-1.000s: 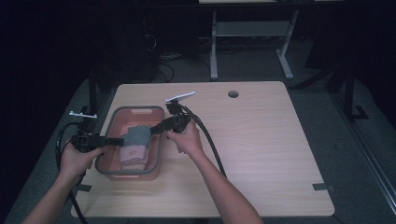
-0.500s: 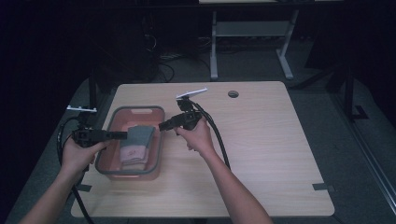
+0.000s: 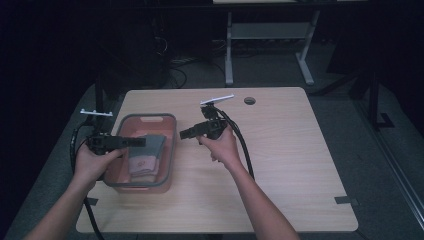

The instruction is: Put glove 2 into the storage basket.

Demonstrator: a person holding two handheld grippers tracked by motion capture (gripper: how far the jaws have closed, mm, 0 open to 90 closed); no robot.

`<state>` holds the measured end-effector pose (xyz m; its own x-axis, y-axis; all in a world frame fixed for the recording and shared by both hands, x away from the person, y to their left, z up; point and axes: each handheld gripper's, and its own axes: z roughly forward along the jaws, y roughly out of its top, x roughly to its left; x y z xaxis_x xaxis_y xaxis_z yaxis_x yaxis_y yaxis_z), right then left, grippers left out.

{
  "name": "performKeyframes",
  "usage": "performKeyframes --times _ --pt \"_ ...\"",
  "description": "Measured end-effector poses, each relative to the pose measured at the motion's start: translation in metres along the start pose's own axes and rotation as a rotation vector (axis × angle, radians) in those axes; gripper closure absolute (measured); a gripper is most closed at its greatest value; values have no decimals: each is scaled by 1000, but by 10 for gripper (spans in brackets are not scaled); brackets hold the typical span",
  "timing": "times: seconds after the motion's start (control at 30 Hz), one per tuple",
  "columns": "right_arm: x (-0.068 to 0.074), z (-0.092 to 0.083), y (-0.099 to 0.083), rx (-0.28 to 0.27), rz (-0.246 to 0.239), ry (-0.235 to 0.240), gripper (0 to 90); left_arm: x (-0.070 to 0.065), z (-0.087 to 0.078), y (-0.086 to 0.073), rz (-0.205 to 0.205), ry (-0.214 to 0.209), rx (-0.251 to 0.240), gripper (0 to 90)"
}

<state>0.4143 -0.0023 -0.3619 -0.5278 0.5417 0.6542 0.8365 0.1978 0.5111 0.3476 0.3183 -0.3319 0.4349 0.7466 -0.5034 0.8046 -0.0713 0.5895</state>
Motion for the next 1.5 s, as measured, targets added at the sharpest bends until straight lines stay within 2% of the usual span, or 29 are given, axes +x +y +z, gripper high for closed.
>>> performKeyframes --times 0.7,0.83,1.27,1.5 --pt "-22 -44 -15 -49 20 -43 521 -39 29 8 49 -96 11 432" --pt "-28 -54 -19 -60 29 -52 517 -48 37 9 60 -126 13 428" --pt "-46 -88 -35 -95 65 -89 507 -73 62 10 86 -171 37 412" --pt "-58 -103 -44 -105 83 -112 501 -89 78 7 114 -205 63 395"
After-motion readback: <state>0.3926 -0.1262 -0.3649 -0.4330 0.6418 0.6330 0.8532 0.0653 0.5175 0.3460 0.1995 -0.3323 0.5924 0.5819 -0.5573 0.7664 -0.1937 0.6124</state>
